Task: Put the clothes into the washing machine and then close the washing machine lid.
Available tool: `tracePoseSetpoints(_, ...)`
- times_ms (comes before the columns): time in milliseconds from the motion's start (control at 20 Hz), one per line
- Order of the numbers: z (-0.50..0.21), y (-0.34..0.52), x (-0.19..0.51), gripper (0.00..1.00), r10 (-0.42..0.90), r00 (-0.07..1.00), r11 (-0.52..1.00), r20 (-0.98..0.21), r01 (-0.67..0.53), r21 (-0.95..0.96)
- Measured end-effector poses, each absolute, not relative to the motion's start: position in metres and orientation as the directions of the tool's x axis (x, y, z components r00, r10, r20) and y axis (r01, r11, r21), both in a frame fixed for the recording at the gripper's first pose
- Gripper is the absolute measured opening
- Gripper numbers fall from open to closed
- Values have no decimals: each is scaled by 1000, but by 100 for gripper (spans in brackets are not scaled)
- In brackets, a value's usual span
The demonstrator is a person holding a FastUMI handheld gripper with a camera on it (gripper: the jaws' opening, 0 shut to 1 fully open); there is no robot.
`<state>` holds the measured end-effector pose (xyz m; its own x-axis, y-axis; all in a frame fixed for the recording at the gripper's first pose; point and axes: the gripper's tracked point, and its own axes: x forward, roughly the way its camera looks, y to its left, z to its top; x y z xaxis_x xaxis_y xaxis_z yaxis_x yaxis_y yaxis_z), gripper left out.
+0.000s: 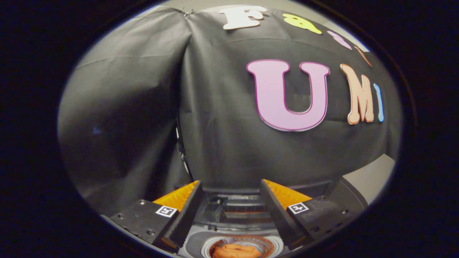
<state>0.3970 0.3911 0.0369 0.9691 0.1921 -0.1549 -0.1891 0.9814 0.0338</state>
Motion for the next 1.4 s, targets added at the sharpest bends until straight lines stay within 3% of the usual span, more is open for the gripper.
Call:
tracePoseSetpoints(250,52,363,438,96,56,998,998,22,-56,-41)
tracePoseSetpoints(600,-4,347,472,95,-16,998,997,-56,12,-77)
tracePoseSetpoints(700,-17,352,474,94,19,996,997,-84,-26,-76)
tracePoseSetpoints(800,-24,352,476,95,41,995,999,-88,-39,24)
tracePoseSetpoints(850,-19,353,475,95,39,998,999,-47,-39,-8)
tracePoseSetpoints(1400,-17,349,471,96,15,999,1000,-35,-16,-11)
